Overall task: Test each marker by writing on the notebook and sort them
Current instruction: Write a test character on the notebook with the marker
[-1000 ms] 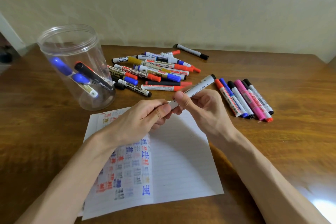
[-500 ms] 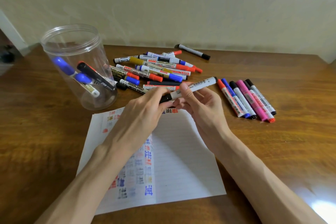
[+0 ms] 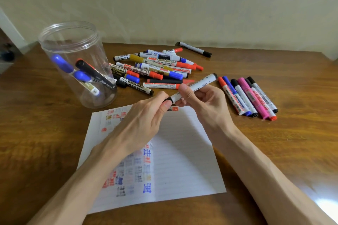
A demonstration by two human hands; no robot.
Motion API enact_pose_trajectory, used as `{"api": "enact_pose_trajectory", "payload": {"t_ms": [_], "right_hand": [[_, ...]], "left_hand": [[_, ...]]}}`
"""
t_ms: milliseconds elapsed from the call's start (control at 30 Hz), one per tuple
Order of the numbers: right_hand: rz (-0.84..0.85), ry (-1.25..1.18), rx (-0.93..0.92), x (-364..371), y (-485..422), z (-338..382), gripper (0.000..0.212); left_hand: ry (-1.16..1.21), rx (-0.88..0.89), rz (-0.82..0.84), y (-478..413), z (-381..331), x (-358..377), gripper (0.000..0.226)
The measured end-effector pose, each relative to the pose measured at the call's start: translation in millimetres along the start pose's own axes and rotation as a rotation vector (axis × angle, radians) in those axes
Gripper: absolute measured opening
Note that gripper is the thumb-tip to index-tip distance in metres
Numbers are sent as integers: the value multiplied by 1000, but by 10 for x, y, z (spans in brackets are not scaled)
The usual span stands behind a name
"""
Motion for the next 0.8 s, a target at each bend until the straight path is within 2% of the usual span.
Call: {"api": "enact_pose_trajectory", "payload": {"t_ms": [233,267,333,400,534,600,734,800], "right_hand": [[35,-4,-65,-14,-23,10,23],[-3,-20,-74,-99,-65,15,20],[-190,-111,-66,-471,-201,14,15],[-312,-198,-23,-767,-268,-3,17],[-193,-24,-19,-505,-203,-89,21],[-160,24,-4,-367,-155,-96,26],[-206,178,8,-371,-140,-114,39],[-207,201,9,-328,-110,-116,38]], "left_hand": [[162,-45,32,7,-19,-8,30],[211,-87,21,27,17,-50,34],[323,-186,-84,54,143,-187,43],[369,-225,-157,50,234,-277,45],[227,-199,-17,-13,154,-95,38],[169,-186,-14,-2,168,-71,32],[68,-215,2,7,270,-133,28],[50,-250,33,17,310,-148,29]]}}
Point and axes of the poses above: each hand's wrist, its own y-axis away from the middle knuckle, its own x-axis out of the palm, z = x × y, the point moved 3 cm from there along -y, towards the middle knuckle, and after that the axes turned 4 degrees about y, right-handed, at the moved point
